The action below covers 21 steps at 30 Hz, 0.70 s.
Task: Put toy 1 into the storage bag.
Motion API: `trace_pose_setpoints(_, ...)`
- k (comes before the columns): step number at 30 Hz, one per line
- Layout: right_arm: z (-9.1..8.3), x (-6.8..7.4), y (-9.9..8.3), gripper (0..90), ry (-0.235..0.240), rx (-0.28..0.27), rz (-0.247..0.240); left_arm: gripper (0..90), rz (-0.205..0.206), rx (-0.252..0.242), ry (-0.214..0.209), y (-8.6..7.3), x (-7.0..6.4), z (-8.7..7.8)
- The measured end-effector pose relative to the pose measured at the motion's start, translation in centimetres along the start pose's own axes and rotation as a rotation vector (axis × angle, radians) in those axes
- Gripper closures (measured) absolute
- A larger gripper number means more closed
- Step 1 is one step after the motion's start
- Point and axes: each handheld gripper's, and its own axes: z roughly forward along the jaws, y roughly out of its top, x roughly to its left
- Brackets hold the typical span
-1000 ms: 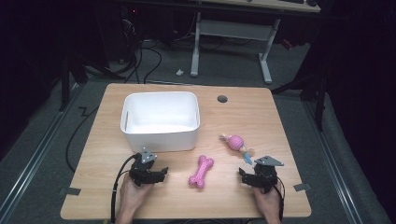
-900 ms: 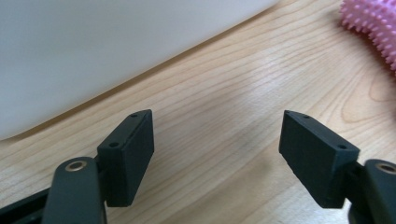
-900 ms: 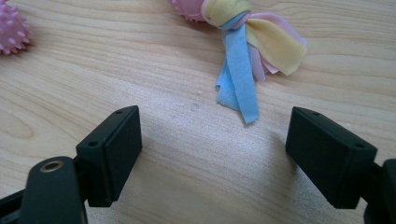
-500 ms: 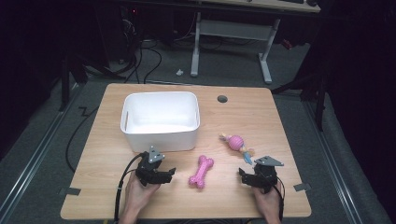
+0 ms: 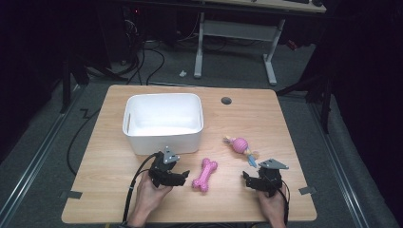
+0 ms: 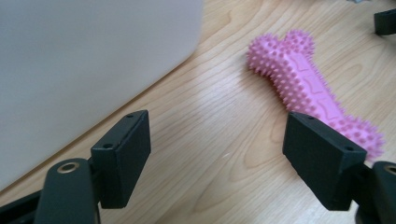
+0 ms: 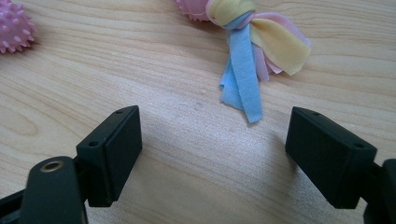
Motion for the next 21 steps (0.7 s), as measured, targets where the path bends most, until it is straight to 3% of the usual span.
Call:
trace_pose_setpoints(12, 0.0, 0.0, 0.0, 18.6, 0.007, 0.000, -0.006, 25.1, 0.050, 0.039, -0.065, 2.2, -2.4, 1.6)
trace_pose_setpoints(21, 0.0, 0.0, 0.0, 18.6, 0.009, -0.002, -0.014, 25.5, 0.091, 0.083, -0.083, 3.3, -4.1, 3.1)
